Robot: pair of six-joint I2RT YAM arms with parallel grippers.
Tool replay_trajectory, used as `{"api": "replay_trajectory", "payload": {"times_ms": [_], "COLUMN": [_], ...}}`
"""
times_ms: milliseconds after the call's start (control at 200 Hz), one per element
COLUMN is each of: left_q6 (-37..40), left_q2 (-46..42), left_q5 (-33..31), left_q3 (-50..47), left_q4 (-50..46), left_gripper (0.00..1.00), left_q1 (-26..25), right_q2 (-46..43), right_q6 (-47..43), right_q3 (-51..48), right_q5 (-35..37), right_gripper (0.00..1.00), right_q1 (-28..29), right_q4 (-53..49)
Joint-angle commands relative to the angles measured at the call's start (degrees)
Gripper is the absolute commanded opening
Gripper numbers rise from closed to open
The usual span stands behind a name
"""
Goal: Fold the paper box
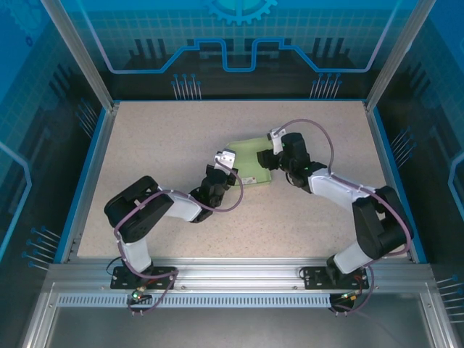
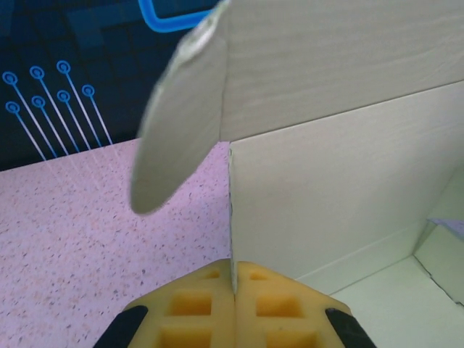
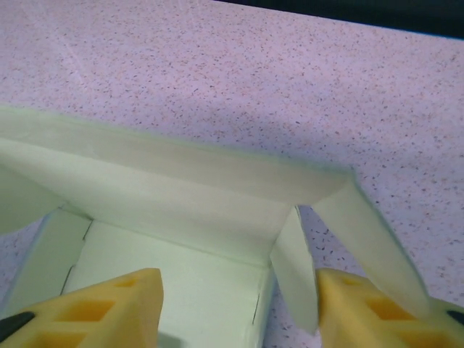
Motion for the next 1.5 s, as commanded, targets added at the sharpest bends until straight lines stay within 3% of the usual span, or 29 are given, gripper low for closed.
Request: {"api": "replay_trajectory", "payload": {"times_ms": [0,295,605,765,996,1156,1496], "left_q6": [3.8,3.4,2.0,1.6,1.5,1.5,1.2], "left_q2": [1.0,0.9,0.7,0.5,0.1,-0.1,-0.3], "left_q5": [3.2,5.2,6.5,6.7,6.7,6.7,6.7], "left_q3": [-0.7,-0.9,-0.9,-0.8,-0.9,-0.9,-1.1], "left_q4": [5.4,4.3,2.6,2.3,1.9,1.8,1.8], "left_gripper": [0.0,0.0,0.0,0.0,0.0,0.0,0.0], "left_q1": [0.6,0.9,1.2,1.3,1.6,1.7,1.7], "right_q2": [-3.0,-3.1,3.3,6.9,11.1,11.8,12.1], "right_q6": [-5.0,-11.3,-19.8,-23.2,-25.3,-26.0,-26.5], "right_q3": [1.7,6.2,13.5,17.2,21.0,21.1,20.1], "right_q5": [-4.4,-11.2,-19.3,-22.2,-22.4,-21.1,-20.0], "right_gripper": [0.64,0.71,0.68,0.59,0.28,0.22,0.2], "right_q1": [-1.8,-9.3,-12.6,-12.6,-12.0,-11.6,-11.8], "right_q4": [-7.2,-16.5,-21.5,-23.7,-26.0,-26.4,-26.3]}}
